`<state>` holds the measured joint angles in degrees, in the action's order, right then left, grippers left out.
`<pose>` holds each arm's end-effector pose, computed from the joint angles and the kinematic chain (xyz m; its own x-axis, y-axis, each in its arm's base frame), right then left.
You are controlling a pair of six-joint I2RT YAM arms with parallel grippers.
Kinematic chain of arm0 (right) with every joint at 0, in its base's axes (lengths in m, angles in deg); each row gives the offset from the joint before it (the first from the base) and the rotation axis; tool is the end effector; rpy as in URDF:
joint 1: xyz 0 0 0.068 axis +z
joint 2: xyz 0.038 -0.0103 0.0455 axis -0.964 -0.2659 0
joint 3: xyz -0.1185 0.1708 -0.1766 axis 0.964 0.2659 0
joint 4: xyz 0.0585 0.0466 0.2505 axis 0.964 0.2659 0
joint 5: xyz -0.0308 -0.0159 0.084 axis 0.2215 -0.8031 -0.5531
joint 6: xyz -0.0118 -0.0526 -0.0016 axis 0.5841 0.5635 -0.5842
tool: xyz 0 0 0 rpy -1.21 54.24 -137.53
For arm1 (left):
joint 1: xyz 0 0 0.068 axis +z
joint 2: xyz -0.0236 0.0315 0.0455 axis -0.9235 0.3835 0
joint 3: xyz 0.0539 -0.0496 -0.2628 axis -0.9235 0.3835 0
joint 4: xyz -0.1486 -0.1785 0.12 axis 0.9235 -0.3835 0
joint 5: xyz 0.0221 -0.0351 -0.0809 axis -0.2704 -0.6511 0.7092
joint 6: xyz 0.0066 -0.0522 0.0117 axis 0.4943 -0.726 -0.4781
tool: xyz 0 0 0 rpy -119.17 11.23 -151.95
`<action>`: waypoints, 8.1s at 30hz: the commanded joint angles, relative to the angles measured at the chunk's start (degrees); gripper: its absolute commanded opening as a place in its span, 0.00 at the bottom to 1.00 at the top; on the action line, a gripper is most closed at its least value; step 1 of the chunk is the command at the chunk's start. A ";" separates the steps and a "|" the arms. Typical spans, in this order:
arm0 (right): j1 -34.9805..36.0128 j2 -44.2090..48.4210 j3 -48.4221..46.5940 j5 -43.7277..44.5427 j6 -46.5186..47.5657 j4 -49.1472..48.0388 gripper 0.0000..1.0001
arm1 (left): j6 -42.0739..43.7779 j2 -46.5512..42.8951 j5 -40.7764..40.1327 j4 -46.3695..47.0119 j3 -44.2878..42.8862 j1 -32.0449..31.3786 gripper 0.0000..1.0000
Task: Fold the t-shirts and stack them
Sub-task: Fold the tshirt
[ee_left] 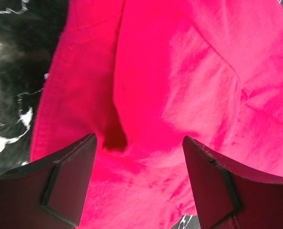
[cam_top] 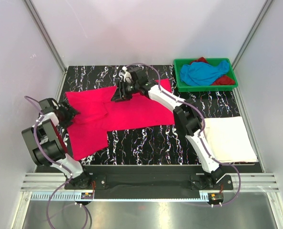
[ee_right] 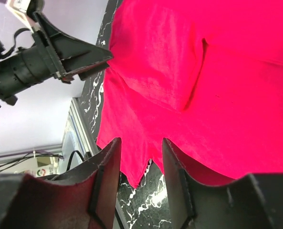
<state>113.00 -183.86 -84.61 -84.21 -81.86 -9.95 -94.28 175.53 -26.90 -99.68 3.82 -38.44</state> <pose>0.4288 0.3685 0.2100 -0.8534 -0.1210 -0.5070 -0.5061 0.4246 0.7507 0.2776 0.1398 0.1729 -0.5003 -0.7744 -0.3873 -0.5736 0.6315 -0.5218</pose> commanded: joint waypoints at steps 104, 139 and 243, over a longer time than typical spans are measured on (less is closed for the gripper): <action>-12.75 18.34 0.59 24.79 14.98 33.20 0.99 | -1.74 -8.27 -21.38 -25.05 -13.13 -11.98 0.70; -9.59 48.61 48.54 4.73 11.02 18.87 0.63 | 9.34 -2.67 -27.26 -21.26 0.52 -3.88 0.44; -23.56 20.32 20.43 31.88 10.75 35.21 0.00 | -13.87 -7.60 -23.83 -19.24 -22.24 -11.79 0.00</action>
<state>89.83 -161.98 -59.37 -54.86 -72.73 23.14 -108.75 165.84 -51.55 -123.06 -13.91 -50.11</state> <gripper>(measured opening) 0.011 0.016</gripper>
